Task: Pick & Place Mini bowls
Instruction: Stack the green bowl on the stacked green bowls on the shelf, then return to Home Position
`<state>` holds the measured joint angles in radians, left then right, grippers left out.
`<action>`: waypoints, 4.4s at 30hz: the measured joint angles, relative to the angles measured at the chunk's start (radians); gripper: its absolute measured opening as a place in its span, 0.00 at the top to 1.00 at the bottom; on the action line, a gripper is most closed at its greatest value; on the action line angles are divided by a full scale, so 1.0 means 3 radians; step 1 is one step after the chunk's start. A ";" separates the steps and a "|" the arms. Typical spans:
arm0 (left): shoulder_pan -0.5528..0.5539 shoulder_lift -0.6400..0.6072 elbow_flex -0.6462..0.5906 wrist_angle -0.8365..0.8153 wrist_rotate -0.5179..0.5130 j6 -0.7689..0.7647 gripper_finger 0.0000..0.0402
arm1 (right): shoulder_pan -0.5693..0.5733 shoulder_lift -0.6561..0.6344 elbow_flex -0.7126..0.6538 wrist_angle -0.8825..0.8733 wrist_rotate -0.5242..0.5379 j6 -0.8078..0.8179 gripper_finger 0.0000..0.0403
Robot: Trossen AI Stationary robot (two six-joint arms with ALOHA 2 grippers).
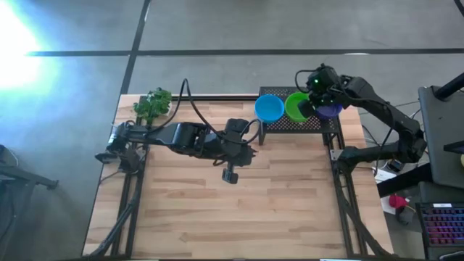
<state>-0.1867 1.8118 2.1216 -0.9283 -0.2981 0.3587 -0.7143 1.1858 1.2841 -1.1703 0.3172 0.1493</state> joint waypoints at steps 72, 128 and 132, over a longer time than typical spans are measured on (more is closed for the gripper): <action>0.0013 -0.0008 0.0000 -0.0080 -0.0017 -0.0151 0.89 | 0.0003 -0.0187 -0.0051 0.0178 0.0017 -0.0334 0.87; 0.0098 -0.3712 -0.3758 0.1806 -0.0058 -0.0681 1.00 | 0.2429 -0.1736 -0.1071 0.1516 -0.1676 -0.0647 0.98; 0.0098 -0.3934 -0.4009 0.1844 -0.0058 -0.0677 1.00 | 0.2434 -0.1914 -0.1216 0.1504 -0.1684 -0.0628 0.98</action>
<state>-0.1574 0.6315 0.9190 -0.3750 -0.3157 0.1557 0.0160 0.6117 0.9194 -0.7190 -0.1880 -0.0390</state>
